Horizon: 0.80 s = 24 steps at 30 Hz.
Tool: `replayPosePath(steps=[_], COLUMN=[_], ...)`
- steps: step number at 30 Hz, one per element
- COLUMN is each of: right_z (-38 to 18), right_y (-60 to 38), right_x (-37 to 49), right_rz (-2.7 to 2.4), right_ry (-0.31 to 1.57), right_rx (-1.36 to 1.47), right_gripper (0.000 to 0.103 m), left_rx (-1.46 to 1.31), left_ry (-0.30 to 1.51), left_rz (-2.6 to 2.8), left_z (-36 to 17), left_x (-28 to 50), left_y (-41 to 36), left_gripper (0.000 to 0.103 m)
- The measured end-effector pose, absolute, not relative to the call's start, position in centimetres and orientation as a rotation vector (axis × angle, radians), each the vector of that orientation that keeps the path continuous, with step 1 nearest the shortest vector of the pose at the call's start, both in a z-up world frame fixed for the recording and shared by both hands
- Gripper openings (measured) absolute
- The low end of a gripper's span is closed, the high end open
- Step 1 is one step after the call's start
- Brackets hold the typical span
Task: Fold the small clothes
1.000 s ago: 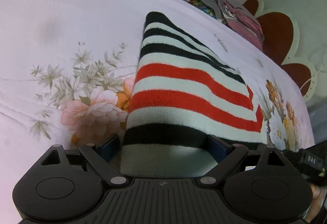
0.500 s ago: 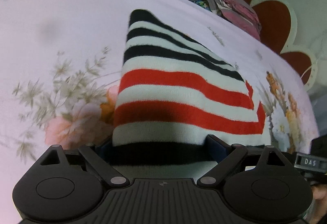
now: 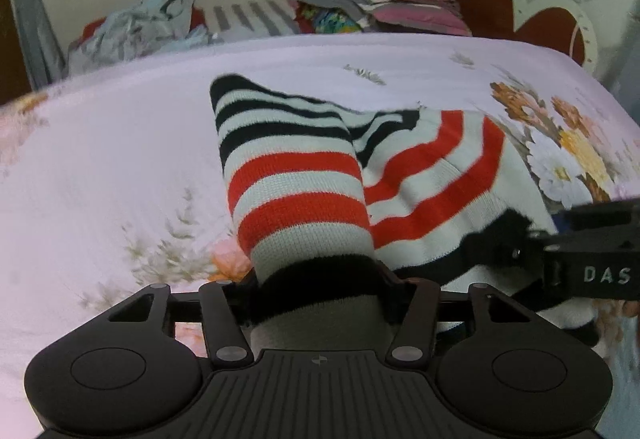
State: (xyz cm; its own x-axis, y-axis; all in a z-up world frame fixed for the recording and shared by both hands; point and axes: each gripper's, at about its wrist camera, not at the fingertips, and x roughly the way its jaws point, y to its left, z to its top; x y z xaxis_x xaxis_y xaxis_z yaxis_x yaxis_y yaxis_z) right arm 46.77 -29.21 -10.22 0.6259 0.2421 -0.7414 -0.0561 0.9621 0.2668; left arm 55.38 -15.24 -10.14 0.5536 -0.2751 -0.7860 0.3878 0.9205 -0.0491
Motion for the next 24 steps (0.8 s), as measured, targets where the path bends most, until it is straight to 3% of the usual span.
replayPosePath(steps=[13,24], right_z=[-7.1,-9.0], right_y=[-16.8,-4.8], right_x=[47.6,49.7], right_rz=[0.276,0.37], right_ry=[0.822,0.821], right_rx=[0.142,0.18], right_gripper=[0.032,0.032], left_rx=[0.12,0.112], left_ry=[0.846,0.862], left_rz=[-0.314,-0.22], left_z=[-7.1,-9.2], left_x=[52.7,52.8], left_y=[-1.8,11.8], left_gripper=[0.054,0.054])
